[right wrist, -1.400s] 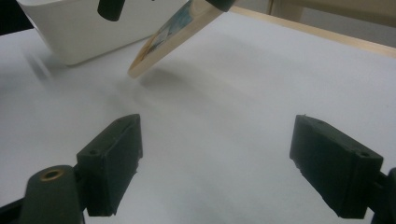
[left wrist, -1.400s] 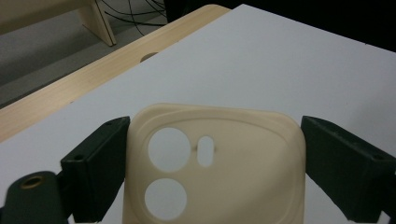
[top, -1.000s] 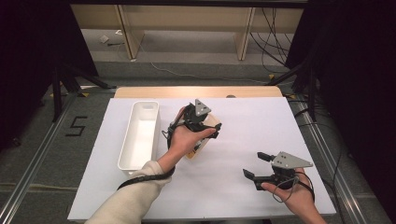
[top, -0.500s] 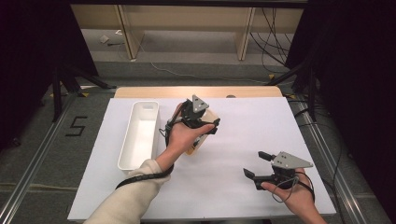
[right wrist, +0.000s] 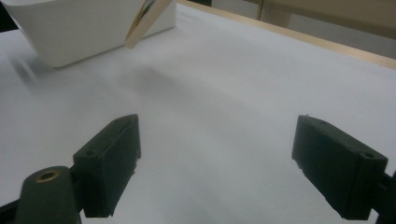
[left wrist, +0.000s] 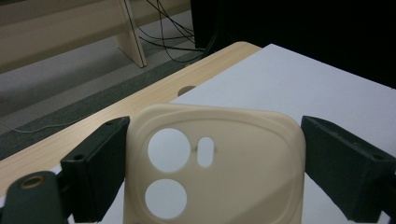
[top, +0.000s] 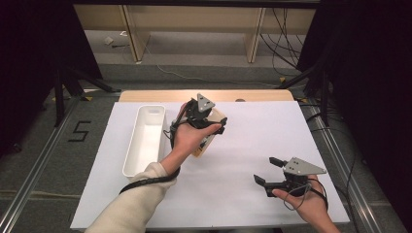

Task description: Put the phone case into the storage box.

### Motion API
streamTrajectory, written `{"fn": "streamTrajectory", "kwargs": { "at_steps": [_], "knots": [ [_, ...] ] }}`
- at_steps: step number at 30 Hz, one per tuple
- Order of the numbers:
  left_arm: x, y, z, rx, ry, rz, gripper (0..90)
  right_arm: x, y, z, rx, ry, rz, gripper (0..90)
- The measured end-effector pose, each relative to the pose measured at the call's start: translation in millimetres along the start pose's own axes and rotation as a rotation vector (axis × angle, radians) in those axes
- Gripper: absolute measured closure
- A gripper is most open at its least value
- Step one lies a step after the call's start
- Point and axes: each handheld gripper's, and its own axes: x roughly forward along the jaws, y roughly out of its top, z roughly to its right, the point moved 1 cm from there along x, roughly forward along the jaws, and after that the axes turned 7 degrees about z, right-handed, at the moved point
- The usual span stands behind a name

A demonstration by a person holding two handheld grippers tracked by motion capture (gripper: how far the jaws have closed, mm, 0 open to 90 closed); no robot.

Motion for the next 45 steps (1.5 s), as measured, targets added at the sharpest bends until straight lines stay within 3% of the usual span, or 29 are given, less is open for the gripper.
{"fn": "streamTrajectory", "kwargs": {
  "at_steps": [45],
  "knots": [
    [-16.0,24.1,-22.8,-0.039,0.072,0.078,11.1,-0.1,-0.1,0.4,0.006,-0.002,0.001,17.3]
  ]
}}
